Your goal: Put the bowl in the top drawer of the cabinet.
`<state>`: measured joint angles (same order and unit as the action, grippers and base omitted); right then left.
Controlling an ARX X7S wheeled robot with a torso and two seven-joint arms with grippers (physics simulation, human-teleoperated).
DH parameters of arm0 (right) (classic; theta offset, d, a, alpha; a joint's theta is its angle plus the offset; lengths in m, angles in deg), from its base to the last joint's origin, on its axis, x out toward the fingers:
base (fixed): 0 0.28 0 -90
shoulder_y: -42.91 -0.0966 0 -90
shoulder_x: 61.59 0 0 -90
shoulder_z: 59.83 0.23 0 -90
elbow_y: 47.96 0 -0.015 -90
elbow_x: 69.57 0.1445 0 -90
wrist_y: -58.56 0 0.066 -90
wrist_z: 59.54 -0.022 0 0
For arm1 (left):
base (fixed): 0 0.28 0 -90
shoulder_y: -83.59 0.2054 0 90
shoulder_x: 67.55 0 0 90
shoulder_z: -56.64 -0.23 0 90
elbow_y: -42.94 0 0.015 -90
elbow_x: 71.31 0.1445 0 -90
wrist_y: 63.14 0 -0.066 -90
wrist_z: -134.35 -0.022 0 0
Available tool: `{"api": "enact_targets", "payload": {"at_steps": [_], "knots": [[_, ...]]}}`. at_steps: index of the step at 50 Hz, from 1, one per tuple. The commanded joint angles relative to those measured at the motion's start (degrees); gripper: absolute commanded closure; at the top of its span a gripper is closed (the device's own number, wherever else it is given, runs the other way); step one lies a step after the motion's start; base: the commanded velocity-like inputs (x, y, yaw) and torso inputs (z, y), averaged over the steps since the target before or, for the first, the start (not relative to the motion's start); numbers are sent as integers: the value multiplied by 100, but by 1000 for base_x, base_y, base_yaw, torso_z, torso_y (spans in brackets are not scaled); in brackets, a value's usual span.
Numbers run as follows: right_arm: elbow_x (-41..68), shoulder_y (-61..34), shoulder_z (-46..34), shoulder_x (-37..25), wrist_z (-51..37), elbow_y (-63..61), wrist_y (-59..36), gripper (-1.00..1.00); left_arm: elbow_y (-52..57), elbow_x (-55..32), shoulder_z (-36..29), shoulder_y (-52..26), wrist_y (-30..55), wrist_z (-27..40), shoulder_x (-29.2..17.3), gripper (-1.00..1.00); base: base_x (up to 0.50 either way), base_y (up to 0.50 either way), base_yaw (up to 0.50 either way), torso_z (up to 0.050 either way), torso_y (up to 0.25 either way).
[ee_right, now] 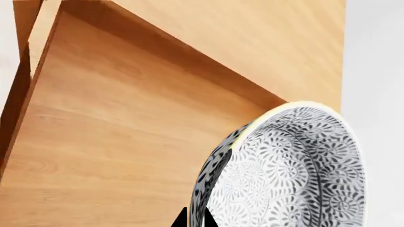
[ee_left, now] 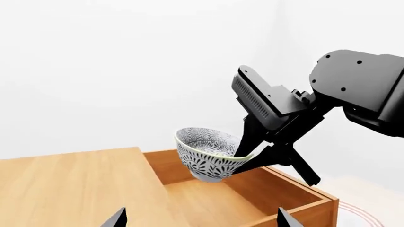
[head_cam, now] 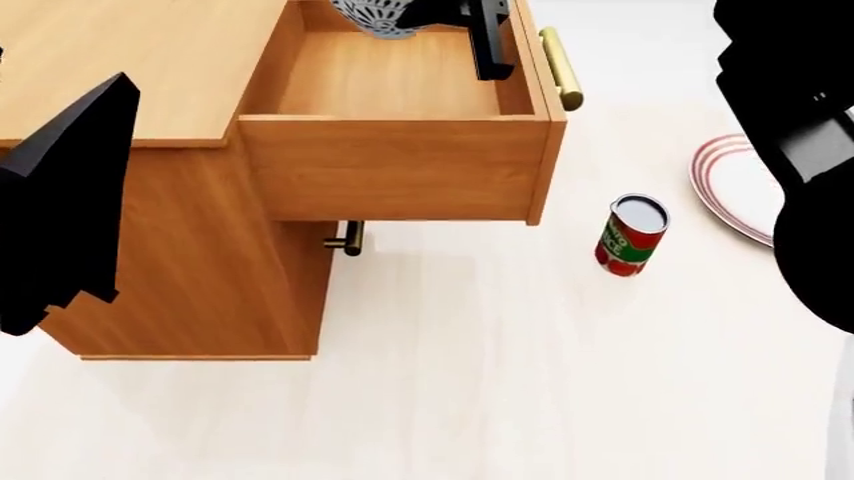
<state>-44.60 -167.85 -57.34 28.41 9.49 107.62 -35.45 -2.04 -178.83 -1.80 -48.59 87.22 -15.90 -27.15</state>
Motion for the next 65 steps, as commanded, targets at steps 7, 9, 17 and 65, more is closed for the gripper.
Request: {"api": "enact_targets", "payload": {"at_steps": [7, 9, 17, 65], "knots": [[-80, -4, 43, 0, 42, -37, -72, 100, 47, -184, -26, -194, -100, 102, -277, -100, 0, 0, 0, 0, -126], [-85, -2, 42, 0, 66, -41, -88, 100, 50, -179, -32, -204, -101, 97, -284, -100, 0, 0, 0, 0, -126], [-129, 19, 42, 0, 111, -21, -124, 100, 55, -143, -93, -267, -114, 79, -295, -100, 0, 0, 0, 0, -126], [41, -159, 74, 0, 271, 28, -167, -100, 61, -265, 1, -195, -221, 89, -371, -100, 0, 0, 0, 0, -40]]}}
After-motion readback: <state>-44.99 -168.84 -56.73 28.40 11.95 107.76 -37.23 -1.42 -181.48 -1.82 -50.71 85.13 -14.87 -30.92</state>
